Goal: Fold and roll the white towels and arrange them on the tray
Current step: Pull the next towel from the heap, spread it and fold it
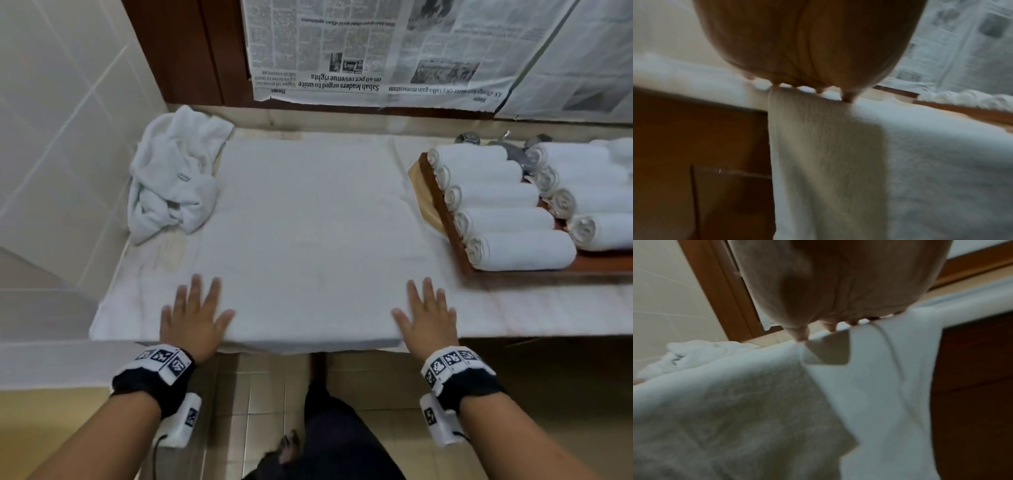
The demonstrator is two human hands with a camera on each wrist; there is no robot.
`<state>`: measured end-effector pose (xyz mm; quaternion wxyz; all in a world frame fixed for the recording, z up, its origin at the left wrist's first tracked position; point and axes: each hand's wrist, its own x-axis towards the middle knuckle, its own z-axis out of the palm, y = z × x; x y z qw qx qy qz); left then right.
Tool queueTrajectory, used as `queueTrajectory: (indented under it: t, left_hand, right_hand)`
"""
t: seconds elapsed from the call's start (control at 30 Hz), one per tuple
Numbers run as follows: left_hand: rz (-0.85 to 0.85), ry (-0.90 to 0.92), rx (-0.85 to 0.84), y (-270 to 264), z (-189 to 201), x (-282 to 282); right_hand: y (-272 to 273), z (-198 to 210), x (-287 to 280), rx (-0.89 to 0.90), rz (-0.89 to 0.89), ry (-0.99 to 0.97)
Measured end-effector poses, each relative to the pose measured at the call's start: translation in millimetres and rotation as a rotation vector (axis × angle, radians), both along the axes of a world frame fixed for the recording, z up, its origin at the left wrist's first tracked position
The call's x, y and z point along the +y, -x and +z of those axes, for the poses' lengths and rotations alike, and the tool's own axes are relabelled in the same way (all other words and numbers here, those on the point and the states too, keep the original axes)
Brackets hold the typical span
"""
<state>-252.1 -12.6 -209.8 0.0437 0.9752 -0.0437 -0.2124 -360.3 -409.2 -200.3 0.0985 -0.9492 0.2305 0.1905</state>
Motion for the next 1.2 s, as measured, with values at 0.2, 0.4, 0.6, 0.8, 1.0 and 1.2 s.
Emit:
queueTrajectory:
  t: [0.2,0.4,0.6,0.8,1.0,1.2]
  left_hand:
    - [-0.388,0.209,-0.082,35.6,11.0,-69.6]
    - [-0.289,0.098,-0.048,47.9,-6.7,-34.9]
    - [-0.124,0.126,-0.135,40.3,-11.8,17.1]
    - [0.014,0.120,-0.091,46.4,-4.4,-9.9]
    - [0.036,0.103,-0.139,58.9,-1.9,-16.7]
    - [0.095,0.139,-0.281,83.3,1.7,-27.5]
  right_hand:
    - [-4.7,10.9,89.3,-0.049,0.329,-0.155]
    - [23.1,-4.9,49.5,-0.037,0.255,-0.069]
    - [38.3,1.8,-32.3,-0.160,-0.164,-0.039]
    - [17.5,17.7,-16.8,-0.263,-0.430,-0.074]
    - [17.5,24.5,-22.4,-0.415,-0.432,-0.497]
    - [49.2,25.8,-39.4,-0.282,-0.480,-0.618]
